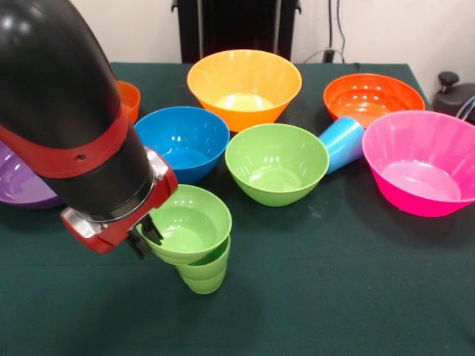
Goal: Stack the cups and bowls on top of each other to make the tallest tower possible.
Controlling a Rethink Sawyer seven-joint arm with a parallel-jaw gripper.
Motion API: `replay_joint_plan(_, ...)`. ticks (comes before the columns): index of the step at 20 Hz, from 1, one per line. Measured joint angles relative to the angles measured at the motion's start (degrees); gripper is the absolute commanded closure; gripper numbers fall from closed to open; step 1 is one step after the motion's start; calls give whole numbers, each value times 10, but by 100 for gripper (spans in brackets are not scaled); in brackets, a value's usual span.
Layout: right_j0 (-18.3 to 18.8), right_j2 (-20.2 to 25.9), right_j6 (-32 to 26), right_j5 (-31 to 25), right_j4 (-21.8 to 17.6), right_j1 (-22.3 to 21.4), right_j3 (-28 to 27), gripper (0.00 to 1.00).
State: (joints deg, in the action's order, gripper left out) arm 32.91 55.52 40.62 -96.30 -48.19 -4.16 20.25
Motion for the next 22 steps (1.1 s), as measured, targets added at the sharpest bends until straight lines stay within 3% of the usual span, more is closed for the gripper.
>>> replay_joint_plan(9,-6,-23,0,4,53,0,31,100)
replay_joint_plan(16,-11,-48,0,42,88,-1,63,100)
replay_joint_plan(22,-17,-57,0,57,100,0,66,100)
